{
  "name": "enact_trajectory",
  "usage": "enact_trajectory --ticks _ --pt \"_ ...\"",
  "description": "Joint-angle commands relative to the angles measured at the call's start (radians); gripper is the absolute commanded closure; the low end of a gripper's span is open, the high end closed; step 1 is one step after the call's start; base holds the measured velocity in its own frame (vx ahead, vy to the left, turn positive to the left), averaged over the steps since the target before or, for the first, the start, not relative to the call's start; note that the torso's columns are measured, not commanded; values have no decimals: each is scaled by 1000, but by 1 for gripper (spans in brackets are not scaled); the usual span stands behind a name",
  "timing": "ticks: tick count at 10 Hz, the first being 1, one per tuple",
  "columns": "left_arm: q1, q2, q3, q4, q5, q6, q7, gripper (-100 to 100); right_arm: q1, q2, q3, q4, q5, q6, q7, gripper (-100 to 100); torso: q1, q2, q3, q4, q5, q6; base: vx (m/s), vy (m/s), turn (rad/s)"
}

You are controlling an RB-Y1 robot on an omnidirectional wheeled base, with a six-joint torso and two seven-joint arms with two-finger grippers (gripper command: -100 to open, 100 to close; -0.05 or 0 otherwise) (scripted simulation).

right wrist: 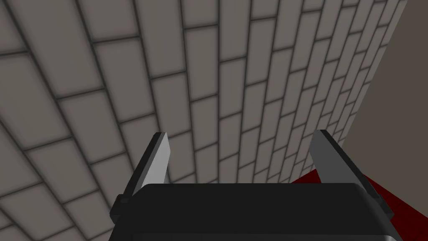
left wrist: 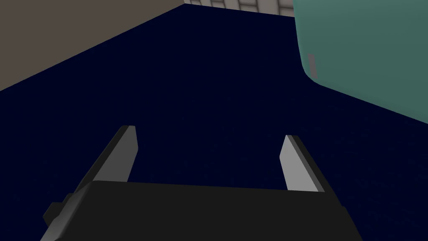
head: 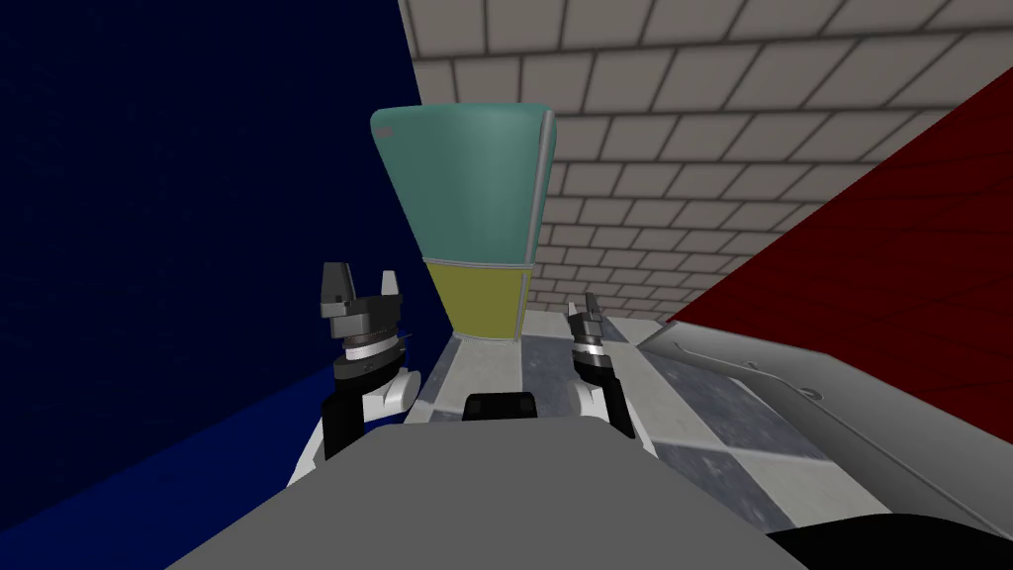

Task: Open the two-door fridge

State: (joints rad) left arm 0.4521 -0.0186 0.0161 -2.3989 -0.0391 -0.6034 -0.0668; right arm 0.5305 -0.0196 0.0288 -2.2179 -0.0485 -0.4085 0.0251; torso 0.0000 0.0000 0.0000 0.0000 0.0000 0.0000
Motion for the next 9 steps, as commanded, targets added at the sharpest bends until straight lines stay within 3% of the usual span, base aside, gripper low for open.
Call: enact_trajectory --ticks 1,9 --pt "0 0 0 0 0 0 0 0 0 0 0 0 0 0 0 0 0 40 -82 41 0 0 0 0 0" --pt "0 0 0 0 0 0 0 0 0 0 0 0 0 0 0 0 0 618 -1234 617 0 0 0 0 0"
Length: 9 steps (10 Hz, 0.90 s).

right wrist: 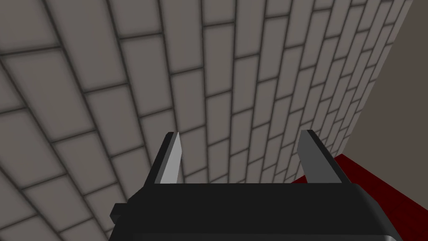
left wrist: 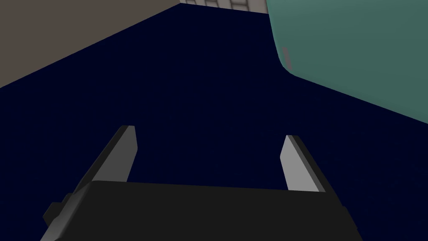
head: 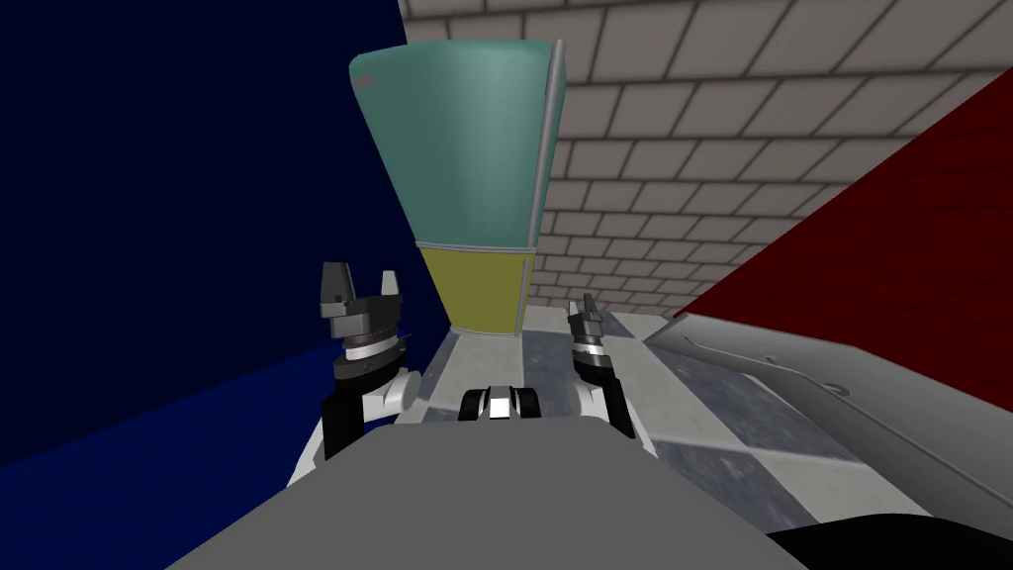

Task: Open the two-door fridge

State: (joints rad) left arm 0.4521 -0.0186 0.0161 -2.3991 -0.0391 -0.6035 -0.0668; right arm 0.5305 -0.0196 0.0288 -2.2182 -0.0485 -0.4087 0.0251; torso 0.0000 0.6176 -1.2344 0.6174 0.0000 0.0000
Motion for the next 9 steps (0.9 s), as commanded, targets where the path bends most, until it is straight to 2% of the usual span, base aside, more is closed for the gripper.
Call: enact_trajectory --ticks 1,2,4,5,9 --pt "-8 47 5 8 -7 -7 13 -100 0 0 0 0 0 0 0 0 0 74 -148 74 0 0 34 -27 45" --pt "-15 75 10 17 -15 -14 26 -100 0 0 0 0 0 0 0 0 -1 106 -217 106 0 0 48 -57 59" --pt "-36 139 24 40 -35 -34 64 -100 0 0 0 0 0 0 0 0 -2 116 -242 119 -1 0 99 -98 65" --pt "-36 148 24 40 -35 -34 64 -100 0 0 0 0 0 0 0 0 -3 117 -244 119 -1 0 85 -90 36" --pt "-99 276 65 105 -93 -91 175 -100 1 0 0 0 0 0 0 0 -3 118 -243 120 -1 0 139 -133 90"
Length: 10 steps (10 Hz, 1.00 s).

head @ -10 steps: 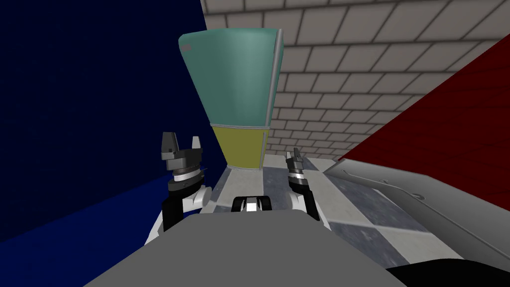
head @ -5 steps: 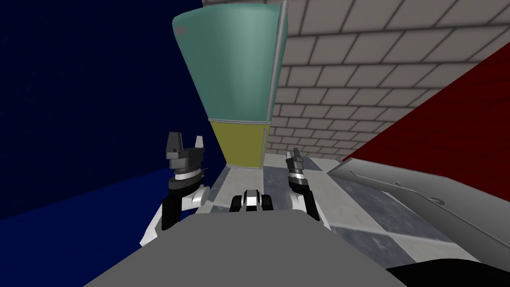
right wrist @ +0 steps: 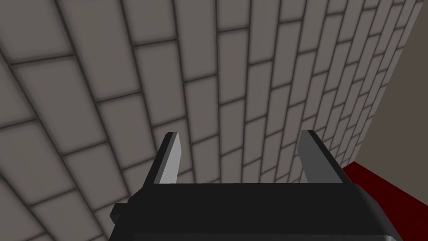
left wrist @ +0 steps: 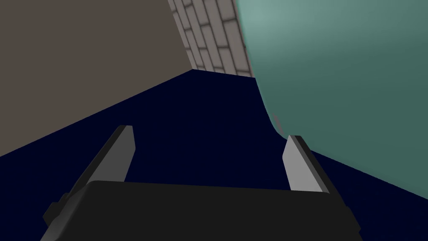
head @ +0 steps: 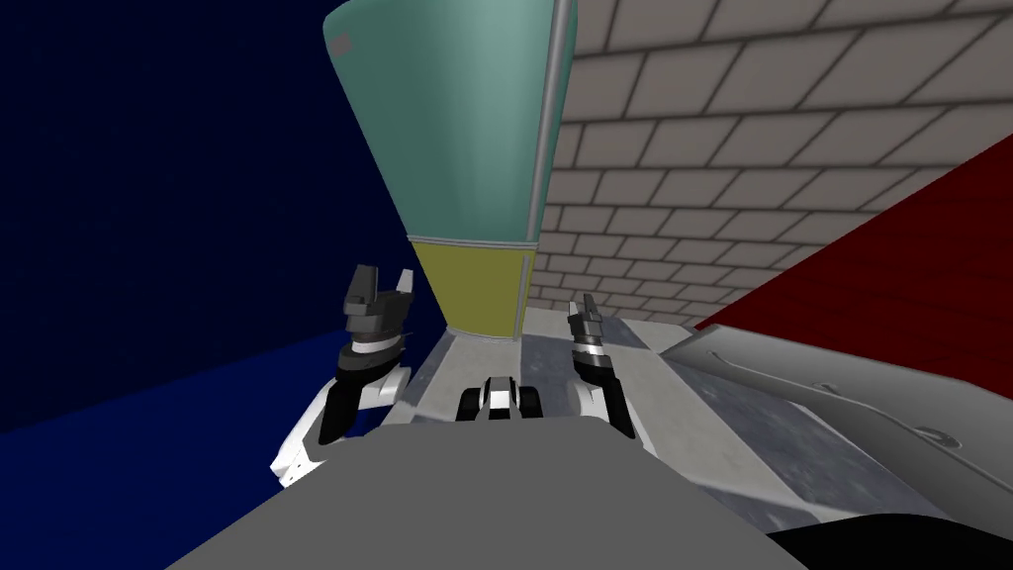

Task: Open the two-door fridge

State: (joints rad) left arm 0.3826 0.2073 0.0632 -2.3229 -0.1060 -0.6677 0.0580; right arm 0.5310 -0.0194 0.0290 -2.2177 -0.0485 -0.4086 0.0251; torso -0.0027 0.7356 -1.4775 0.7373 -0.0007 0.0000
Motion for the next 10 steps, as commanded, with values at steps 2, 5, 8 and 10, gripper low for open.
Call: enact_trajectory --ticks 2,5,8,10 --pt "-48 86 30 47 -44 -45 91 -100 0 0 0 0 0 0 0 0 -1 1 0 0 0 0 144 -185 68" --pt "-88 148 56 86 -83 -84 170 -100 0 0 0 0 0 0 0 0 2 1 1 0 1 0 148 -152 80" --pt "-132 212 85 128 -125 -127 253 -100 0 0 0 0 0 0 0 0 5 5 3 1 1 0 113 -131 71" --pt "-154 244 100 150 -147 -149 299 -100 0 0 0 0 0 0 0 0 -1 -2 -1 0 0 0 153 -202 101"
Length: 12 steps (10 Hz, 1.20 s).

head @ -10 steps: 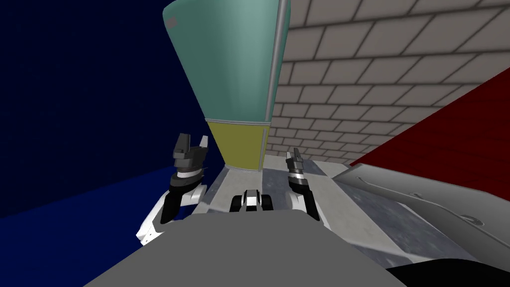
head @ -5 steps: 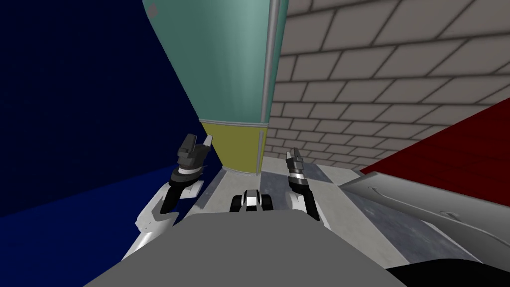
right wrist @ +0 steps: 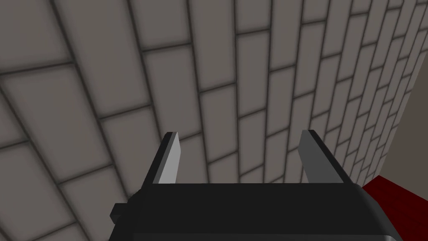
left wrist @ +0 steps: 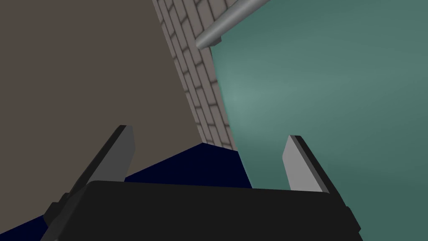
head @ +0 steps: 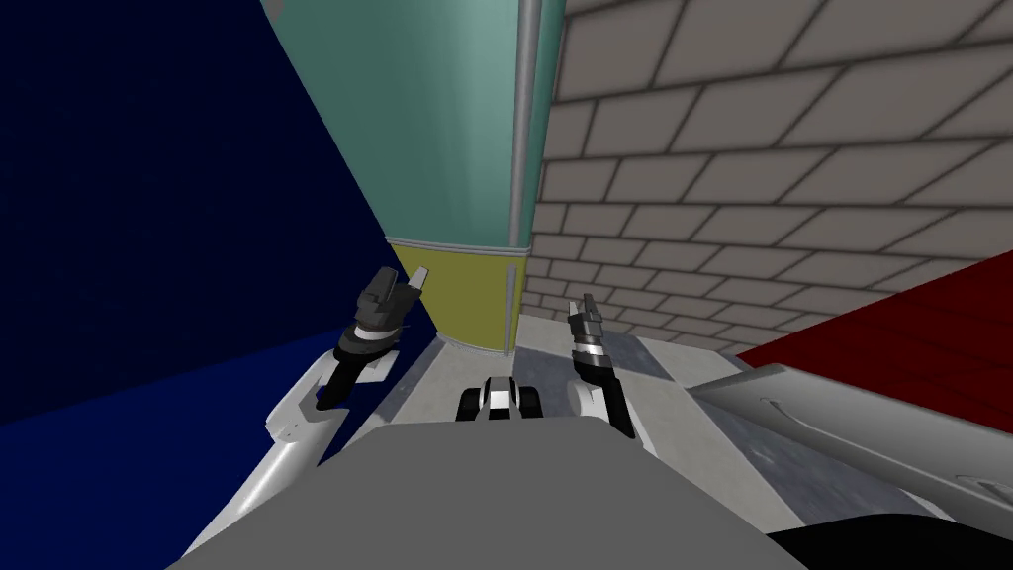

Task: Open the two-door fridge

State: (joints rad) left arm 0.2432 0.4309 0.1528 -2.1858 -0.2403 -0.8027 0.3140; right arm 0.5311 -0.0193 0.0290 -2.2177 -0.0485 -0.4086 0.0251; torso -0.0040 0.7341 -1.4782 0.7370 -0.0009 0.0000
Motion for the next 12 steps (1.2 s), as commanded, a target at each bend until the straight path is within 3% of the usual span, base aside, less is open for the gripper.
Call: enact_trajectory --ticks 1,2,3,4,5,6,7,8,10,11,12 --pt "-38 52 25 36 -36 -38 75 -100 0 0 0 0 0 0 0 0 2 4 2 1 0 0 110 -185 75" --pt "-38 52 25 36 -36 -38 88 -100 0 0 0 0 0 0 0 0 3 5 3 1 1 0 112 -140 63" --pt "-62 85 41 61 -59 -61 125 -100 0 0 0 0 0 0 0 0 7 5 3 1 2 0 108 -126 112" --pt "-62 85 41 61 -59 -61 133 -100 0 0 0 0 0 0 0 0 7 5 3 1 2 0 89 -118 58" --pt "-86 117 56 86 -83 -84 172 -100 0 0 0 0 0 0 0 0 6 5 3 1 2 0 124 -164 96" --pt "-86 117 56 86 -83 -84 177 -100 0 0 0 0 0 0 0 0 2 3 2 1 0 0 106 -145 74" --pt "-110 149 72 114 -108 -108 217 -100 0 0 0 0 0 0 0 0 3 4 2 1 0 0 104 -144 101" --pt "-110 149 72 114 -108 -108 221 -100 0 0 0 0 0 0 0 0 4 4 2 1 1 0 84 -131 70" --pt "-159 209 103 173 -158 -155 288 -100 0 0 0 0 0 0 0 0 3 5 3 1 1 0 115 -197 195" --pt "-159 209 103 173 -158 -155 306 -100 0 0 0 0 0 0 0 0 0 1 1 0 0 0 124 -192 73" --pt "-184 237 118 205 -184 -179 340 -100 0 0 0 0 0 0 0 0 3 2 1 0 0 1 78 -175 116"
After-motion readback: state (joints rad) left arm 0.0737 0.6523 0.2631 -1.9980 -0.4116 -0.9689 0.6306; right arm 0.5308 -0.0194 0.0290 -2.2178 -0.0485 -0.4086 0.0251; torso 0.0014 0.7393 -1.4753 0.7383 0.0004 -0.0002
